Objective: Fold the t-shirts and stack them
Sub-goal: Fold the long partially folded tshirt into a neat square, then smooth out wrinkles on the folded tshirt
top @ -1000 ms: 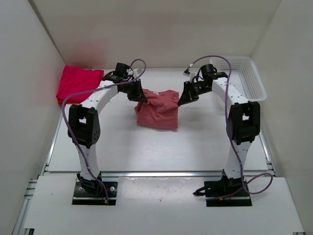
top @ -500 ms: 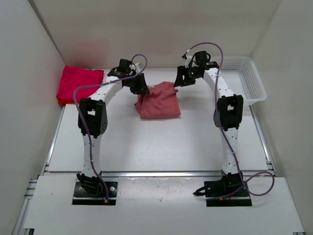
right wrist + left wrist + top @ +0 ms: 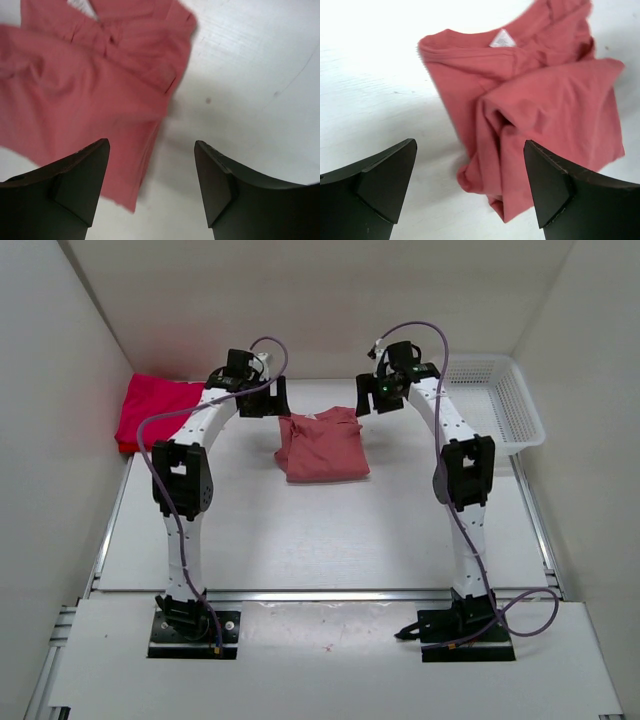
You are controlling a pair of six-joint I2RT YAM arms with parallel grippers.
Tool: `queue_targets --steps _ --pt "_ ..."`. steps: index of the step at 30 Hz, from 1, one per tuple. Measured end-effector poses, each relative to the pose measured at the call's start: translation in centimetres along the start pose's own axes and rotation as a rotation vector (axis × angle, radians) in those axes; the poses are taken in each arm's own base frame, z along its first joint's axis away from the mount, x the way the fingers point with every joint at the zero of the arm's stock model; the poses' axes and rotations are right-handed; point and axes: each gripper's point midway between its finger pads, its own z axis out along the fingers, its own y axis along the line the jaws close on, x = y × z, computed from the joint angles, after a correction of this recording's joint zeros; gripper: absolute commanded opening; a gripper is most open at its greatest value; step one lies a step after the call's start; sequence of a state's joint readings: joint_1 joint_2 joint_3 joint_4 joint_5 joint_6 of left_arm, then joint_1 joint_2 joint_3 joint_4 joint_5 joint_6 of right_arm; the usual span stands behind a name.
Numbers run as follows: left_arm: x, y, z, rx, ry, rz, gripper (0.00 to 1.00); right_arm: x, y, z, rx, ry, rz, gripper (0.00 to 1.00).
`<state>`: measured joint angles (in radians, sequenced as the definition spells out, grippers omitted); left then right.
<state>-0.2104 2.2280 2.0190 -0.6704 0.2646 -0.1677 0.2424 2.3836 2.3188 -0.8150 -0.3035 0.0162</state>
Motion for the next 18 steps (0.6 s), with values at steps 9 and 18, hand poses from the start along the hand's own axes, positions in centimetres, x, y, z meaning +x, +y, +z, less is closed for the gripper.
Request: queue_targets --steps 9,18 --pt "2.7 -4.7 1.2 0.068 0.059 0.147 0.97 3.9 2.4 -2.9 -0.016 0.080 0.032 0.64" --pt "6.4 -4.1 1.6 0.068 0.130 0.166 0.99 10.8 1.9 -1.6 -0.102 0.215 0.155 0.78"
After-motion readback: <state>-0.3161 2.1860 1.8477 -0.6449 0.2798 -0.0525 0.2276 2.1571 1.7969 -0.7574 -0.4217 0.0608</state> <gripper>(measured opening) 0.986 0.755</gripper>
